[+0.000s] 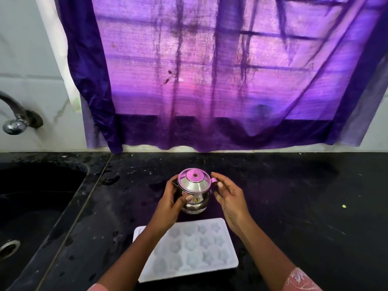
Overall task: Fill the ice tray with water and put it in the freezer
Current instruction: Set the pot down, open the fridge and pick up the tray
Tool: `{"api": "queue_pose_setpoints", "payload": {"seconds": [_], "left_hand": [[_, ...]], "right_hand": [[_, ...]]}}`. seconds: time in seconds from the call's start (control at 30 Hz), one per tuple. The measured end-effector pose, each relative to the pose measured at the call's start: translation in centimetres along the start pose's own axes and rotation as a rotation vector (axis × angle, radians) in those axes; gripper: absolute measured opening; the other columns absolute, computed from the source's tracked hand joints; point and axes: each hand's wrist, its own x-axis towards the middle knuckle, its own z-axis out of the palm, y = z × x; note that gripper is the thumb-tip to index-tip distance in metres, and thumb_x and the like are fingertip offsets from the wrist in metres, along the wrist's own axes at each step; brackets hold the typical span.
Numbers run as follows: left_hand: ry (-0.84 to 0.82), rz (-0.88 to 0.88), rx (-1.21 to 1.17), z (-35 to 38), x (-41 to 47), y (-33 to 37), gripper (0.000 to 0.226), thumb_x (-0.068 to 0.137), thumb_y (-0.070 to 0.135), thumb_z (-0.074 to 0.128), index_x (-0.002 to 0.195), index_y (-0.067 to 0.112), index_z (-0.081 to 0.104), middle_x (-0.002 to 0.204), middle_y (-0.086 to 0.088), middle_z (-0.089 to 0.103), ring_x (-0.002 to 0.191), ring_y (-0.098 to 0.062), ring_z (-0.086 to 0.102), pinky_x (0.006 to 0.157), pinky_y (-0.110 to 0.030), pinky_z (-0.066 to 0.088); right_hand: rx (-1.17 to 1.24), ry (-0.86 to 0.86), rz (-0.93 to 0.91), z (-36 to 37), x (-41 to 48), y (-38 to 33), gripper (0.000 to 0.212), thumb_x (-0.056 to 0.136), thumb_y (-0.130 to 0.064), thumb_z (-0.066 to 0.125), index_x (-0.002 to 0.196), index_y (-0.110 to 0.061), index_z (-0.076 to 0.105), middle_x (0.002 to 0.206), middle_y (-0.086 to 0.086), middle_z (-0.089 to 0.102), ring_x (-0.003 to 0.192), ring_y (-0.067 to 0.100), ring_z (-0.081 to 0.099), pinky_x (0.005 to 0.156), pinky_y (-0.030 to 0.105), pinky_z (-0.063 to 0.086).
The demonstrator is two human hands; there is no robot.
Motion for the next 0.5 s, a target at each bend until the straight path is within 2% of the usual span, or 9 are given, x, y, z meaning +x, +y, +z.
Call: {"api": "queue_pose_setpoints", "payload": {"seconds": [0.17,0.37,0.5], "left_hand": [[-0.018,-0.009,0.018,-0.4,2.2,-1.1,0.072,0.067,0.046,0.063,0.129,0.024,0.033,0.128,0.009,0.050,0.113,0.005,0.051,0.088,-0.014,0.044],[-0.014,-0.041,0.050,-1.2,3.9,-3.2,0.065,0.069,0.046,0.063,0.126,0.029,0.036,0.128,0.007,0.052,0.115,-0.001,0.052,0.093,-0.021,0.044],[-0.015,-0.069,0.060,-1.4,4.4,-4.4,0.062,0.069,0.048,0.063,0.123,0.034,0.035,0.127,0.008,0.052,0.115,0.000,0.052,0.093,-0.021,0.044]], "right_hand": [[0.002,-0.006,0.008,0.1,2.4,1.2,0.030,0.094,0.000,0.041,0.103,-0.019,0.063,0.104,-0.001,0.065,0.097,0.009,0.060,0.081,0.017,0.052],[-0.039,0.001,0.046,0.1,4.3,2.6,0.031,0.094,-0.001,0.042,0.112,-0.016,0.062,0.103,-0.008,0.064,0.093,0.003,0.060,0.070,0.010,0.052],[-0.060,0.013,0.066,0.1,5.0,3.5,0.032,0.094,-0.001,0.042,0.110,-0.021,0.062,0.101,-0.013,0.064,0.089,0.002,0.060,0.075,0.015,0.051]]}}
